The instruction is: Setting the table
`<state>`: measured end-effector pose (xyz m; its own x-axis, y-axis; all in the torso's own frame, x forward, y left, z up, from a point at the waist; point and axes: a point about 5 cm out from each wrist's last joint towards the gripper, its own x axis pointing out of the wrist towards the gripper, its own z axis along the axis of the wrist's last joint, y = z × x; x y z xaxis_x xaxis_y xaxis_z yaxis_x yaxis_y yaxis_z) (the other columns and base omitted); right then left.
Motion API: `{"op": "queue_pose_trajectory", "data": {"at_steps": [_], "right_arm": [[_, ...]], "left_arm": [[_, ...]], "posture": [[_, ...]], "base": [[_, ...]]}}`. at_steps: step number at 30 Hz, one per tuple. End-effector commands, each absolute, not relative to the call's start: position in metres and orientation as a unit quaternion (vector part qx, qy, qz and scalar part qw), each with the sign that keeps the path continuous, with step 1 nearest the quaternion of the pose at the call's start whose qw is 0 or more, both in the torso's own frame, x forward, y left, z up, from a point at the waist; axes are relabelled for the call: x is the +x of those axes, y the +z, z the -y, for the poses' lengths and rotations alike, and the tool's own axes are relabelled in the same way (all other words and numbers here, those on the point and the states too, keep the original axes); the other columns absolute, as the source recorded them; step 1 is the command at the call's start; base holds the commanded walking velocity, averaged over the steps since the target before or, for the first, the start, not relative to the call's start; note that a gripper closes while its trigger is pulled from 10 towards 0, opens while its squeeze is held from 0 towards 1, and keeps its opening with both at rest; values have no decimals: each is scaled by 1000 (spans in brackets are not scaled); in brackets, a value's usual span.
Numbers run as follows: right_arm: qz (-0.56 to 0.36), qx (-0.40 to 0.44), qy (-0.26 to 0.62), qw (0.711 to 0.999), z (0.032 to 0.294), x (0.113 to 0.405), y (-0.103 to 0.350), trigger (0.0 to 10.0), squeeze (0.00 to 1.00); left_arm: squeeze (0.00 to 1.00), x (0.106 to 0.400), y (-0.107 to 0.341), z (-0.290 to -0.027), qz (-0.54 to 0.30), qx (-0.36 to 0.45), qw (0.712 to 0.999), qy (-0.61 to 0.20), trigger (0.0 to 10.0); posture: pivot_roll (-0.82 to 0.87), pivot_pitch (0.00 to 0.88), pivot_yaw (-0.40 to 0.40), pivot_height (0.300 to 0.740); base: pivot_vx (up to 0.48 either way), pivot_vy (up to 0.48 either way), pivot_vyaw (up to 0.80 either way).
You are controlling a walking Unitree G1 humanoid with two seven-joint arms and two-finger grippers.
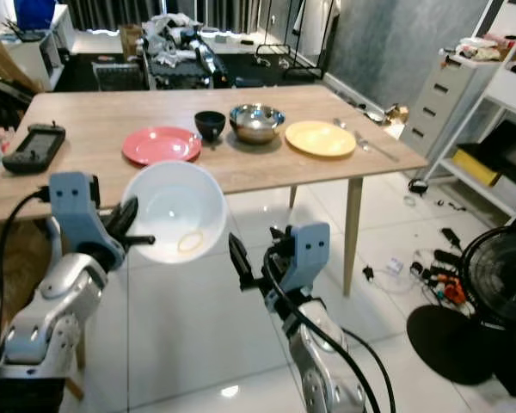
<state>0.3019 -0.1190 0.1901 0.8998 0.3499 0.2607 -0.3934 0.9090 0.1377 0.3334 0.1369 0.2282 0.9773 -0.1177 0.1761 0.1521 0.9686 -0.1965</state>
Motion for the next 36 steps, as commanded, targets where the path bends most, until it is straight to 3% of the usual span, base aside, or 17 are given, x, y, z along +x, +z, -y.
{"op": "queue_pose_trajectory", "data": {"at_steps": [1,26,36], "right_arm": [[111,96,187,971,123,302,188,10000,0],[116,91,178,973,128,304,190,10000,0],[118,85,161,976,135,306,191,10000,0]], "left_arm": [[0,332,229,-132,82,-101,989,-75,10000],[0,331,225,-131,79,-94,990,-75,10000],[0,328,221,-126,57,-119,986,-105,10000]], "posture": [[45,79,52,740],[43,80,47,740],[41,82,51,740]], "base": [[480,0,0],[480,0,0],[33,0,0]]}}
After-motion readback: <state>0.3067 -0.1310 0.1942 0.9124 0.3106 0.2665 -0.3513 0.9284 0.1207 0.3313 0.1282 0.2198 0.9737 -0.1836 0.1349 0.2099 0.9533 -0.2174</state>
